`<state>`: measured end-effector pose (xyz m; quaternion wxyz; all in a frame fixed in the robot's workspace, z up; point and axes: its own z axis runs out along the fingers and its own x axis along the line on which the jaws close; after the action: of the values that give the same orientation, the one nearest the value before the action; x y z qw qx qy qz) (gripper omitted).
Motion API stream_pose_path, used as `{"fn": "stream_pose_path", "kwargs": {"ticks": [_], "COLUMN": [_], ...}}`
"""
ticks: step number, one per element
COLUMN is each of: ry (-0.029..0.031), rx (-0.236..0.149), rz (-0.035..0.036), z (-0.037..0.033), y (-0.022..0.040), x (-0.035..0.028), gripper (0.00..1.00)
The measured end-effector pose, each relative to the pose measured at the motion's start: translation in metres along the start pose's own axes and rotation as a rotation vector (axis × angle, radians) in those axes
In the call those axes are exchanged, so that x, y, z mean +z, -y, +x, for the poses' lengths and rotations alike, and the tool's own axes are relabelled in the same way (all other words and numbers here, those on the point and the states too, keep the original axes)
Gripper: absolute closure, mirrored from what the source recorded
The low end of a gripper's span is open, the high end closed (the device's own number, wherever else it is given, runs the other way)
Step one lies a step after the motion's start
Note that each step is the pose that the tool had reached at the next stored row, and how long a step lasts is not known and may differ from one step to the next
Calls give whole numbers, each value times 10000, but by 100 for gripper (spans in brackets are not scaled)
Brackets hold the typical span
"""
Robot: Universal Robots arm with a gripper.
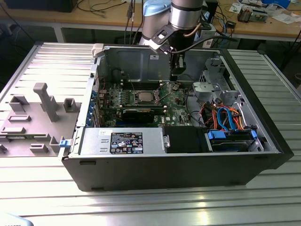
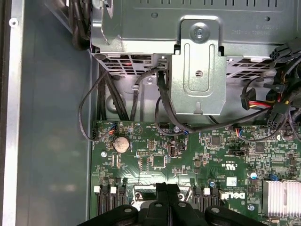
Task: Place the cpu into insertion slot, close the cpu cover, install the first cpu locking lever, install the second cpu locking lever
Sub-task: 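Close the cpu cover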
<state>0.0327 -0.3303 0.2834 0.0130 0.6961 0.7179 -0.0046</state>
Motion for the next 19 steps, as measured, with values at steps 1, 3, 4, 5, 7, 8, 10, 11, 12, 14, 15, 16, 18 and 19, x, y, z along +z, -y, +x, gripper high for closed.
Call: {"fn": "stream_pose_path", "kwargs": {"ticks": [1, 3, 4, 5, 7, 8, 10, 11, 12, 14, 15, 16, 18, 19], "ry": [-4, -10, -13, -12, -12, -12, -12, -12, -12, -12, -12, -15, -15, -13], "rx": [0, 0, 1, 0, -2, -1, -1, -2, -1, -1, -1, -1, -2, -3], "rz": [0, 2, 3, 7, 19, 22, 25, 25, 25, 26, 27, 29, 50, 64], "z": [0, 0, 1, 2, 7, 7, 9, 9, 9, 9, 10, 11, 15, 16], "y": [-2, -10, -20, -35, -87, -96, -109, -113, -116, -122, -125, -134, -163, -175], "x": [2, 7, 11, 13, 21, 22, 26, 28, 30, 34, 36, 42, 64, 78], "gripper": [89, 89, 89, 89, 89, 89, 89, 89, 89, 89, 89, 89, 89, 89]}}
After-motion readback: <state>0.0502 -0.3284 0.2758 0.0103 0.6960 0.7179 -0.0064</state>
